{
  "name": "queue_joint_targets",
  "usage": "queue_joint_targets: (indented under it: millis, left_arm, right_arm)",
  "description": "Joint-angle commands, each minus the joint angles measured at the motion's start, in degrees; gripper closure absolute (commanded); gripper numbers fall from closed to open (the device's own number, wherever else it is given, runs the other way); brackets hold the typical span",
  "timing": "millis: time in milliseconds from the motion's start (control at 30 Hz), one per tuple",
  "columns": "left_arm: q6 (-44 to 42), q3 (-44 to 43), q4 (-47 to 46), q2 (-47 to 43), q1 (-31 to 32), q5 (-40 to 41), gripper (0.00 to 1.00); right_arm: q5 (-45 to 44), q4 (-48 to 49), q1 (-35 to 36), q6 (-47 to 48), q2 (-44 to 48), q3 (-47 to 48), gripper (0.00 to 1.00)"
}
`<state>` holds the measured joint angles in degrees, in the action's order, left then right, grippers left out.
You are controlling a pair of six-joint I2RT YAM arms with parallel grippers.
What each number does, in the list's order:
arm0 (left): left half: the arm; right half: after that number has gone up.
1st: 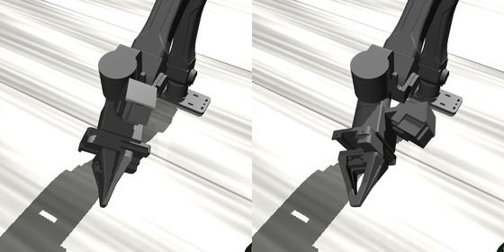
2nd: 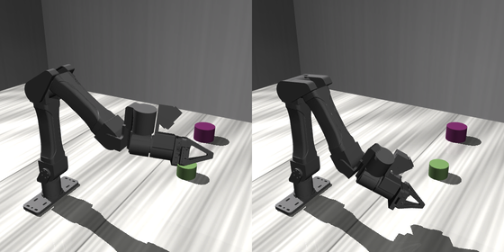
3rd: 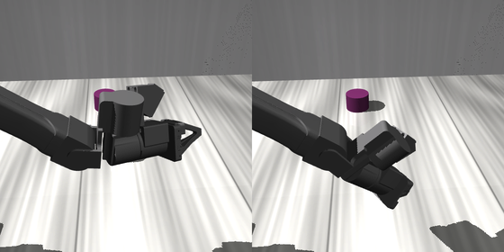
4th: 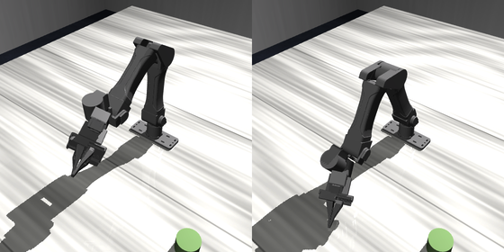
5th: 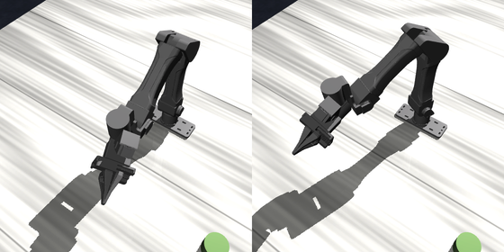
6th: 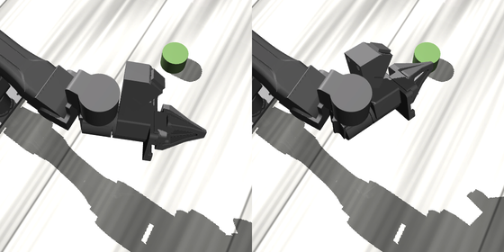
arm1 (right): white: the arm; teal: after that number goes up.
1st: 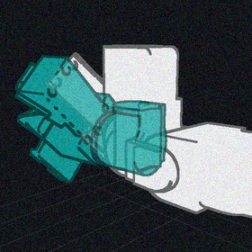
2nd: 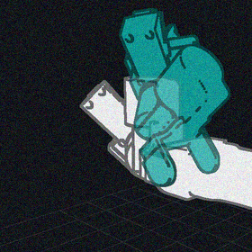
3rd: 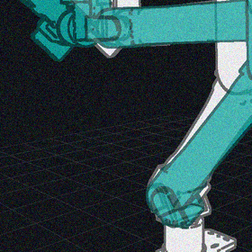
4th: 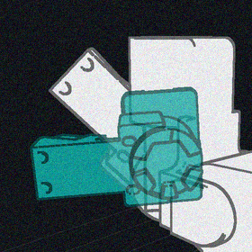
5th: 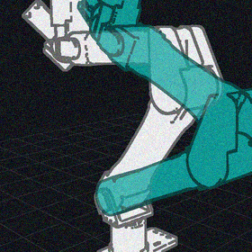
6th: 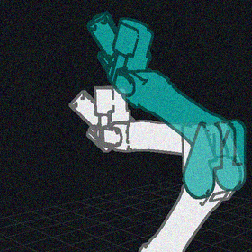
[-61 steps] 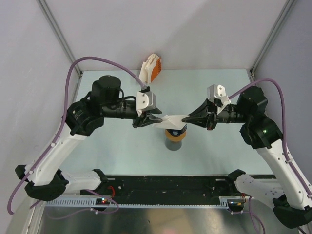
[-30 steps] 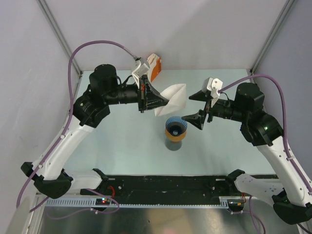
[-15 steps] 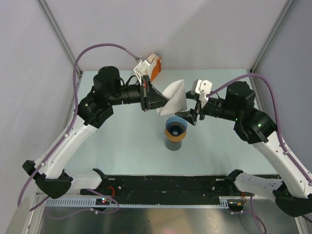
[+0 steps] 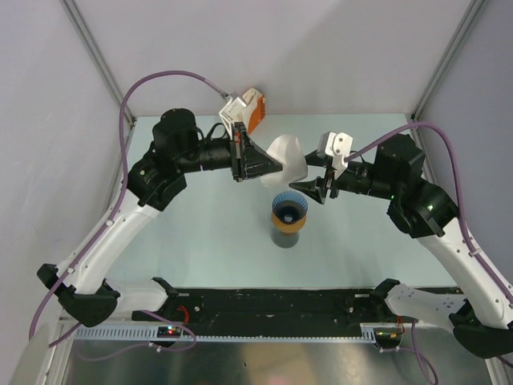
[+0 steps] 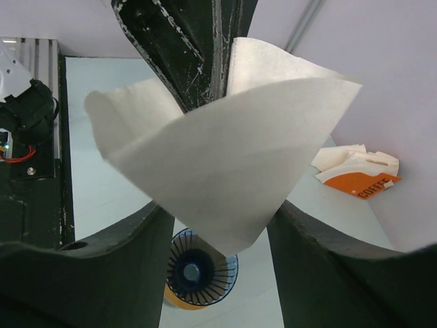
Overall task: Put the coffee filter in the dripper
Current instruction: Adjust the coffee filter.
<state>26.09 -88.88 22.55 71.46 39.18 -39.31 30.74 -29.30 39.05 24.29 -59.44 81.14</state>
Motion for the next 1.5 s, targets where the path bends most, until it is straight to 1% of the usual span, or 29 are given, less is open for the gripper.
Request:
queue_joint_targets:
  millis: [0,67,133,200,400,433,567,667,700,833,967,1167,1267,1467]
  left_arm:
    - [-0.75,-0.46,-3.39,-0.69,-0.07,-3.86,1.0]
    - [-2.2,-0.32,-3.85,-0.88,0.35,-5.76,1.0]
    - [-4.01,0.09,-4.09,-1.35,0.96,-6.76,1.0]
    - [-5.16,0.59,-4.31,-1.77,1.42,-7.5,1.0]
    - [-5.21,1.11,-4.35,-1.77,1.87,-6.72,1.0]
    - [-4.79,1.05,-4.4,-1.68,1.91,-6.42,1.0]
    - [-2.54,0.74,-4.51,-1.14,1.74,-4.15,1.0]
    - [-1.3,0.65,-4.83,-0.74,1.61,-3.34,1.0]
    - [-1.08,0.6,-4.99,-0.73,1.61,-3.2,1.0]
    - [-0.92,0.66,-5.38,-0.66,1.57,-3.5,1.0]
    - [-0.94,1.11,-5.5,-0.76,1.52,-3.69,1.0]
    - [-1.11,1.24,-5.51,-0.79,1.49,-3.89,1.0]
    - [-1.28,1.18,-5.56,-0.79,1.41,-4.06,1.0]
    - [-1.73,1.06,-5.57,-0.79,1.29,-4.57,1.0]
  right_arm:
    - [2.76,1.6,0.2,-0.44,1.62,0.37,0.38]
    - [3.3,1.92,0.12,-1.81,1.68,0.32,0.3]
    - [4.31,2.15,-0.16,-2.79,1.69,0.33,0.26]
    - [5.47,2.45,-0.56,-3.69,1.74,0.33,0.25]
    - [6.92,2.98,-1.24,-4.13,1.9,0.34,0.3]
    - [6.99,2.78,-1.2,-3.8,1.97,0.34,0.3]
    - [6.08,1.67,-0.91,-2.49,2.15,0.3,0.18]
    - [5.11,1.02,-0.64,-1.39,2.36,0.25,0.16]
    - [4.94,1.01,-0.6,-1.15,2.38,0.33,0.17]
    - [5.08,1.59,-0.49,-0.88,2.51,0.27,0.31]
    - [5.43,1.64,-0.62,-0.89,2.69,0.29,0.4]
    - [7.28,1.57,-1.03,-1.45,3.02,0.24,0.47]
    - [8.67,1.64,-1.79,-2.11,3.16,0.25,0.53]
    - [13.0,2.3,-4.25,-4.79,3.41,0.25,0.6]
